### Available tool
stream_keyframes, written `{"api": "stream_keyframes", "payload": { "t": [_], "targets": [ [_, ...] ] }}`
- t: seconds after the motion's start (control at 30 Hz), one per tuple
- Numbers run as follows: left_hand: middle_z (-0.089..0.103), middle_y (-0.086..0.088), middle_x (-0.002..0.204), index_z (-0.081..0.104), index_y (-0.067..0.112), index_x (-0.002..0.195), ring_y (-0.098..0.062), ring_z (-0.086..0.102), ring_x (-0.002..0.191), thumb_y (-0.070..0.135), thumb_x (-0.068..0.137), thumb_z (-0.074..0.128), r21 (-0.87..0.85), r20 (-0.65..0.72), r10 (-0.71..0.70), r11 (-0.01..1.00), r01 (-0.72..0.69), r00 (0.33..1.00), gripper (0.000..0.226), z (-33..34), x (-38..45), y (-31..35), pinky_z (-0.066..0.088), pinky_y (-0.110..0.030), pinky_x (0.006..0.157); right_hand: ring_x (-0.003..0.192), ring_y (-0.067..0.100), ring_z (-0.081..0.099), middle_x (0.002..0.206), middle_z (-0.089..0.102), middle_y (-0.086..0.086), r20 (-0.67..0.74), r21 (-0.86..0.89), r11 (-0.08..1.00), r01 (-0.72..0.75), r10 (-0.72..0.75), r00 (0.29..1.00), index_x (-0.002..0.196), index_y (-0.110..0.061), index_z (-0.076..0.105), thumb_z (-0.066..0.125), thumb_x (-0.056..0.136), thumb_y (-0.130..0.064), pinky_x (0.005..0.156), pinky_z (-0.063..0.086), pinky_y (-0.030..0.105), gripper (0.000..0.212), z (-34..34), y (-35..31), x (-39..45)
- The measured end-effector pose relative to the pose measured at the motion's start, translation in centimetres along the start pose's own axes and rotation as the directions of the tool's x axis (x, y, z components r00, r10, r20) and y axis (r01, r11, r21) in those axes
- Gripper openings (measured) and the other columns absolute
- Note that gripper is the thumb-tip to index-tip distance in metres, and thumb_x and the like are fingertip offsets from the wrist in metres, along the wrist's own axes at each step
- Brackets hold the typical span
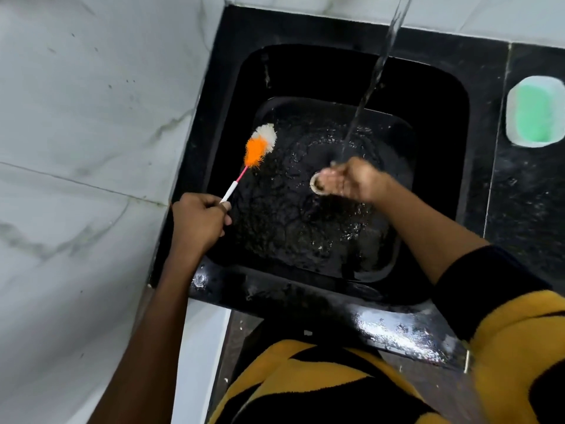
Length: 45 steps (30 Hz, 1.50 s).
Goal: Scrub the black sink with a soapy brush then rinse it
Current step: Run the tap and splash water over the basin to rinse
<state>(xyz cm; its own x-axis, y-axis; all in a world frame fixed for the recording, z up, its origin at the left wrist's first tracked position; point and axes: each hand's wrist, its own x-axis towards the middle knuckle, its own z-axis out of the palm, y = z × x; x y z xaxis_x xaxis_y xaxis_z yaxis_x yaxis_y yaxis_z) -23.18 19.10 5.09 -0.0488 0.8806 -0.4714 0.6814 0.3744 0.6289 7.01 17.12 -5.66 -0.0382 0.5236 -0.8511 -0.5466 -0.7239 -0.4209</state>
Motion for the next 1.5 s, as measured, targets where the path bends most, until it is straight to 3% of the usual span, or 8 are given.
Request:
{"api": "stream_keyframes", "payload": {
  "t": [0.27,0.4,0.6,0.8,1.0,1.17,1.3,1.5],
  "targets": [
    [0.068,-0.009,0.059,0.073,0.009,0.071,-0.008,0.048,0.034,0.012,0.089,0.066,0.024,0.023,0.016,1.000,-0.017,1.000,0.020,0.7,-0.3,-0.2,0.037,-0.014,0.037,0.049,0.012,0.043,0.064,0.047,0.001,0.002,0.301,0.949,0.096,-0.101,0.995,0.075,-0.017,0.045,0.025,0.098,-0.011,0.046,0.036,0.022,0.031,0.3,-4.3,0.0],
    [0.069,-0.011,0.061,0.074,0.009,0.078,-0.004,0.049,0.034,0.011,0.088,0.067,0.003,0.026,-0.001,1.000,0.001,1.000,0.013,0.8,-0.3,-0.2,0.039,-0.015,0.037,0.082,0.027,0.067,0.088,0.065,0.017,0.281,-0.200,0.979,0.033,0.025,0.959,0.101,0.001,0.056,0.036,0.101,-0.005,0.077,0.057,0.034,0.021,1.2,-0.1,-1.5],
    [0.069,-0.011,0.061,0.074,0.009,0.075,-0.004,0.050,0.034,0.011,0.088,0.067,0.012,0.026,0.008,1.000,-0.008,1.000,0.015,0.4,-0.4,-0.3,0.040,-0.015,0.038,0.073,0.022,0.064,0.088,0.066,0.016,0.062,-0.928,0.359,-0.096,0.405,0.912,0.087,-0.002,0.061,0.042,0.097,0.000,0.067,0.055,0.030,0.022,-0.1,8.3,-1.2],
    [0.068,-0.010,0.060,0.073,0.007,0.074,-0.003,0.049,0.033,0.010,0.088,0.067,0.008,0.027,-0.008,1.000,0.007,1.000,0.016,0.5,-0.5,-0.6,0.039,-0.014,0.037,0.078,0.023,0.065,0.089,0.066,0.016,-0.051,-0.281,0.960,0.021,-0.037,0.998,0.096,0.004,0.061,0.034,0.096,0.000,0.071,0.058,0.032,0.027,-0.9,1.2,-0.1],
    [0.067,-0.009,0.058,0.073,0.007,0.072,-0.005,0.048,0.033,0.009,0.088,0.067,-0.001,0.035,-0.005,1.000,0.005,0.999,0.017,0.4,-0.6,-0.7,0.041,-0.016,0.038,0.049,0.013,0.046,0.065,0.050,0.001,-0.066,0.387,0.916,0.110,-0.092,0.994,0.073,-0.013,0.050,0.026,0.100,-0.015,0.048,0.038,0.021,0.036,1.0,-5.2,1.1],
    [0.067,-0.008,0.058,0.074,0.006,0.075,-0.003,0.048,0.033,0.009,0.089,0.066,-0.006,0.028,-0.003,1.000,0.004,1.000,0.016,0.1,-0.4,-0.8,0.039,-0.014,0.038,0.047,0.012,0.039,0.057,0.043,0.000,0.113,0.240,0.962,0.133,-0.163,0.980,0.065,-0.017,0.038,0.025,0.094,-0.008,0.044,0.032,0.022,0.034,3.2,-5.8,-0.5],
    [0.067,-0.008,0.058,0.074,0.006,0.077,-0.003,0.048,0.034,0.010,0.089,0.066,-0.022,0.029,-0.010,1.000,0.010,1.000,0.015,0.1,-0.2,-0.8,0.039,-0.014,0.038,0.096,0.033,0.067,0.109,0.064,0.028,0.442,-0.394,0.918,0.036,0.154,0.884,0.112,0.011,0.057,0.034,0.101,-0.006,0.077,0.057,0.031,0.031,3.2,0.0,-1.4],
    [0.066,-0.010,0.058,0.073,0.005,0.074,-0.007,0.047,0.033,0.009,0.089,0.065,-0.026,0.035,-0.014,1.000,0.015,0.999,0.017,0.1,0.3,-1.0,0.038,-0.016,0.036,0.089,0.028,0.068,0.095,0.070,0.018,0.167,-0.605,0.763,-0.229,0.402,0.900,0.102,0.005,0.061,0.039,0.103,-0.012,0.085,0.055,0.036,0.027,1.4,8.4,-1.4]
  ]
}}
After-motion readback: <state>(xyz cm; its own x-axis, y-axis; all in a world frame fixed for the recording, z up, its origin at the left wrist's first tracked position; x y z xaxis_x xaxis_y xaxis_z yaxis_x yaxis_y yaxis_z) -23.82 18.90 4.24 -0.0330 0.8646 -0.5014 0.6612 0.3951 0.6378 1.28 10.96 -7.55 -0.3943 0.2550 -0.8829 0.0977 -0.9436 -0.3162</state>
